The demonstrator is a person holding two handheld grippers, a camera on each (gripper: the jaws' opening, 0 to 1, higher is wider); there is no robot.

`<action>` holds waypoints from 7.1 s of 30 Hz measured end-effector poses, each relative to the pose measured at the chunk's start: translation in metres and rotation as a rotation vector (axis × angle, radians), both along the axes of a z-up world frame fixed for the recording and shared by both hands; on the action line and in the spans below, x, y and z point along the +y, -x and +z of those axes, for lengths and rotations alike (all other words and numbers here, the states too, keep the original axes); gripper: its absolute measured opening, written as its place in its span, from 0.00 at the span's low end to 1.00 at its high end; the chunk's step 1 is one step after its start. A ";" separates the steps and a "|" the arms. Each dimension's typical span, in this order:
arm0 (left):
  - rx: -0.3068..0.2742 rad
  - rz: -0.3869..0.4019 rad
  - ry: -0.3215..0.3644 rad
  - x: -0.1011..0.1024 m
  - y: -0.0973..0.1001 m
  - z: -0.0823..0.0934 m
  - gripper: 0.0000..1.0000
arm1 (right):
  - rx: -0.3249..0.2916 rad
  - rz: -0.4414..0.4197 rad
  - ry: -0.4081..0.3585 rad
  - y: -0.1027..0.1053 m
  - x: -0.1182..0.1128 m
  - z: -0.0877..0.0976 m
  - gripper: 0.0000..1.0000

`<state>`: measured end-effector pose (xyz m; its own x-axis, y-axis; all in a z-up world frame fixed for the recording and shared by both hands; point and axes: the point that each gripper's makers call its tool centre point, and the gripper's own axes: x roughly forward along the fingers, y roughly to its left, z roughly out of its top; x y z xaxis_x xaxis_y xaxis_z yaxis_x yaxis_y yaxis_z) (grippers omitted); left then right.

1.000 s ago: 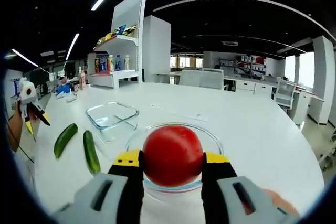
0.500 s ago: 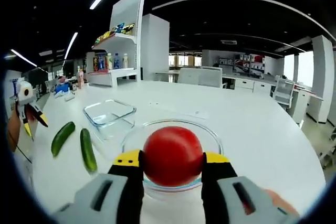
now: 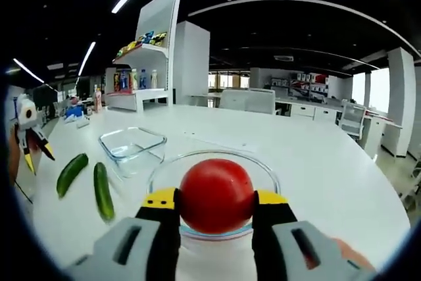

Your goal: Sort the scattered tomatoes and cucumbers on the table and place them into their respective storage containers

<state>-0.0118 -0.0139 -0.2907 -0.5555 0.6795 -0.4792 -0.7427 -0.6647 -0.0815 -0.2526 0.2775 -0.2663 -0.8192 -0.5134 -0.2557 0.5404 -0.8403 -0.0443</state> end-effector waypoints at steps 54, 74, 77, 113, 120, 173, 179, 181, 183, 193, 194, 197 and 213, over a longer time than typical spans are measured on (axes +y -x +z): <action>0.097 -0.051 0.052 -0.015 0.006 -0.005 0.60 | 0.249 0.165 0.086 -0.051 -0.017 0.070 0.72; 0.151 -0.163 0.154 -0.009 0.007 -0.006 0.71 | 0.218 0.296 0.048 -0.099 -0.039 0.045 0.72; 0.162 -0.163 0.175 -0.011 0.011 -0.004 0.72 | 0.165 0.308 0.009 -0.104 -0.042 0.032 0.72; 0.268 -0.640 0.539 -0.004 0.030 -0.013 0.63 | 0.104 0.412 -0.035 -0.146 -0.054 -0.008 0.70; 0.260 -0.702 0.615 -0.004 0.044 -0.024 0.63 | 0.103 0.431 -0.037 -0.151 -0.058 -0.011 0.70; -0.049 -0.994 0.709 0.013 0.062 -0.060 0.30 | 0.029 0.437 0.059 -0.148 -0.084 -0.029 0.62; -0.010 -0.987 0.769 0.013 0.058 -0.060 0.26 | 0.016 0.431 0.055 -0.147 -0.083 -0.034 0.61; -0.017 -0.955 0.788 0.013 0.059 -0.060 0.24 | 0.016 0.428 0.054 -0.147 -0.083 -0.035 0.60; -0.020 -0.934 0.791 0.012 0.060 -0.060 0.24 | 0.015 0.425 0.056 -0.146 -0.083 -0.036 0.60; 0.000 -0.902 0.814 0.014 0.059 -0.060 0.22 | 0.006 0.426 0.055 -0.147 -0.085 -0.043 0.59; 0.002 -0.904 0.810 0.015 0.059 -0.060 0.22 | 0.008 0.426 0.056 -0.147 -0.084 -0.043 0.59; -0.011 -0.916 0.811 0.014 0.058 -0.060 0.22 | 0.016 0.424 0.066 -0.148 -0.084 -0.039 0.59; 0.022 -0.866 0.835 0.011 0.066 -0.041 0.22 | 0.022 0.427 0.071 -0.152 -0.086 -0.040 0.58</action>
<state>-0.0779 -0.0028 -0.3321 -0.0820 0.3162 -0.9452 -0.9646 0.2133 0.1550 -0.1010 0.1916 -0.3064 -0.5339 -0.8233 -0.1926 0.8400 -0.5425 -0.0094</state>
